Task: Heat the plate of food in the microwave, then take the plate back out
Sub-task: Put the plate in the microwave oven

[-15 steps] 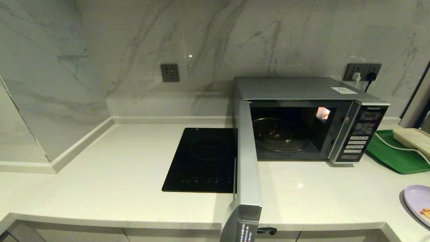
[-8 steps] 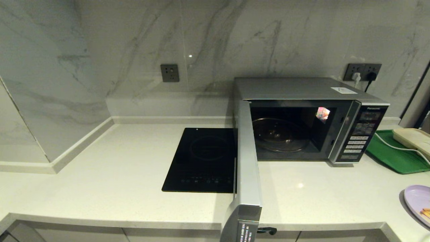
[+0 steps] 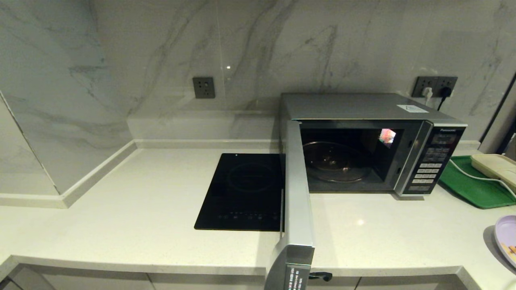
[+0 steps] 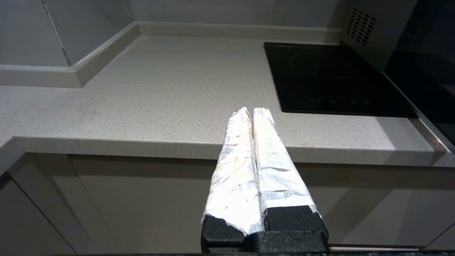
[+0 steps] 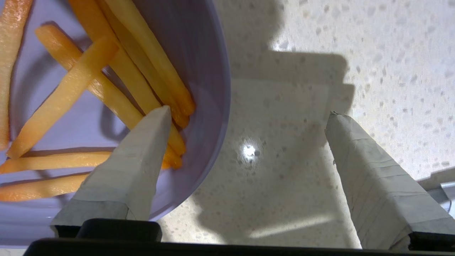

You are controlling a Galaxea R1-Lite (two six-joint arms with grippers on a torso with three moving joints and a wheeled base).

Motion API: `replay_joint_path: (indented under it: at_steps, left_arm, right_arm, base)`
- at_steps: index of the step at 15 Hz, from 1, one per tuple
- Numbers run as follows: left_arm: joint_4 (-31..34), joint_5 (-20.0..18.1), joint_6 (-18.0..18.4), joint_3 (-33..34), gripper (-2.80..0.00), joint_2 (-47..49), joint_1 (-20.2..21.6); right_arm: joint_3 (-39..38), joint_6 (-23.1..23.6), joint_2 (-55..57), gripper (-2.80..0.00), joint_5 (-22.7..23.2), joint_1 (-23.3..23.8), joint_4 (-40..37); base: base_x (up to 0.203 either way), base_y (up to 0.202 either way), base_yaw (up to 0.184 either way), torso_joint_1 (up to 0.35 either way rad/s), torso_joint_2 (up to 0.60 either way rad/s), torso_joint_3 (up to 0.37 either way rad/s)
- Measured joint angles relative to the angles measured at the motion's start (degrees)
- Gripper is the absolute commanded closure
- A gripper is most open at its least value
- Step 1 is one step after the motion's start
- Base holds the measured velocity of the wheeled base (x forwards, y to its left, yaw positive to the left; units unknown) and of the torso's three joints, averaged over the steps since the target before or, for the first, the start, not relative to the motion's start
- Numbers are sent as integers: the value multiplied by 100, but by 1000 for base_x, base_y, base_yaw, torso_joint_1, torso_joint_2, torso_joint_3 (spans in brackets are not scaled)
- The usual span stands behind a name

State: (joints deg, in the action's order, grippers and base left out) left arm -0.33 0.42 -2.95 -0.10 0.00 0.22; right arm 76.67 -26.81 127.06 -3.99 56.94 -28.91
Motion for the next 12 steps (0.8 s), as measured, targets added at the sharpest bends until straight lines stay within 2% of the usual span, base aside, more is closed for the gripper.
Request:
replay_joint_path:
  at_steps: [3,12]
  left_arm:
    - [0,1,0,0,0,0,0]
    - [2,-1,1,0,0,0,0]
  right_arm:
    - [-102,2,6,-280,-4,0,242]
    - [-93,84,-302,-280,29,5,240]
  base:
    - [0,0,0,0,0,0]
    - [0,0,0,0,0,0]
